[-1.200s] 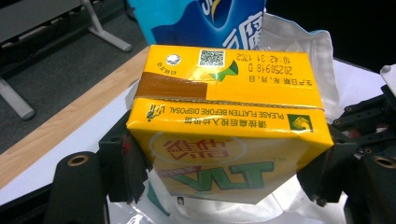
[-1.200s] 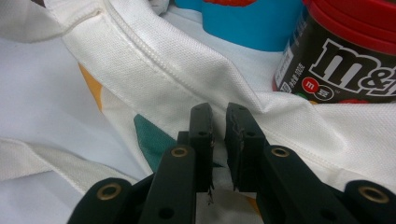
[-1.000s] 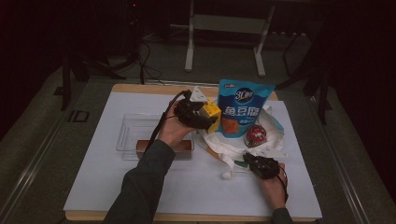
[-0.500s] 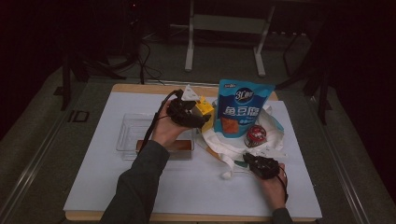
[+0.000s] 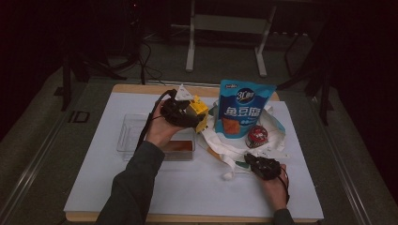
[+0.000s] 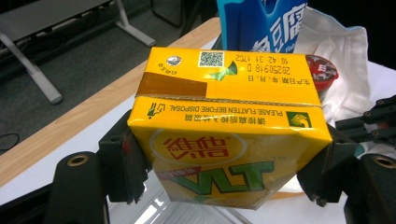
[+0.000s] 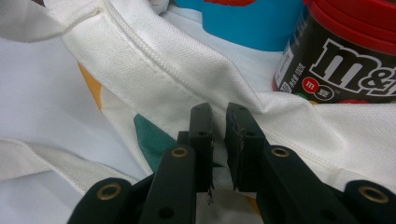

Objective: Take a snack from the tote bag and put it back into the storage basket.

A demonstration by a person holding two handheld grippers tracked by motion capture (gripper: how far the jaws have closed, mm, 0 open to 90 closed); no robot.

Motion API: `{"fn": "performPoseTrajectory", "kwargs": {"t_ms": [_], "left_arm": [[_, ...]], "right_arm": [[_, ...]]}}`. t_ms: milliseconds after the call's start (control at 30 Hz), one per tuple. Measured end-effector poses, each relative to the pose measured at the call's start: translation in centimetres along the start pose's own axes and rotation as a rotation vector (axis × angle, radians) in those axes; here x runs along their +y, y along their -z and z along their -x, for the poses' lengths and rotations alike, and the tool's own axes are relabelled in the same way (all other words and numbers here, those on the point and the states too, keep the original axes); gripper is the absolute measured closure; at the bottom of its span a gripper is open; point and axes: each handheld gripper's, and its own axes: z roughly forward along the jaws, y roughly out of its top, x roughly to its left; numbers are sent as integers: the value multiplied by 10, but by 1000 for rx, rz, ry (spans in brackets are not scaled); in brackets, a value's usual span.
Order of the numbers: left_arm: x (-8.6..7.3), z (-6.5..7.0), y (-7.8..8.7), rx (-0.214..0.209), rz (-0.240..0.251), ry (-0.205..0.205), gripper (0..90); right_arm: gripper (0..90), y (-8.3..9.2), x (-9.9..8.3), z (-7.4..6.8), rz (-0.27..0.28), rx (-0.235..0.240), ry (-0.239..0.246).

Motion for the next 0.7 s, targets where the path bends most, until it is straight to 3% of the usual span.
{"fn": "performPoseTrajectory", "kwargs": {"t_ms": [700], "left_arm": [[-26,-18,17,45,-4,37,283]], "right_arm": [[809,0,0,0,-1,-1,2]]}}
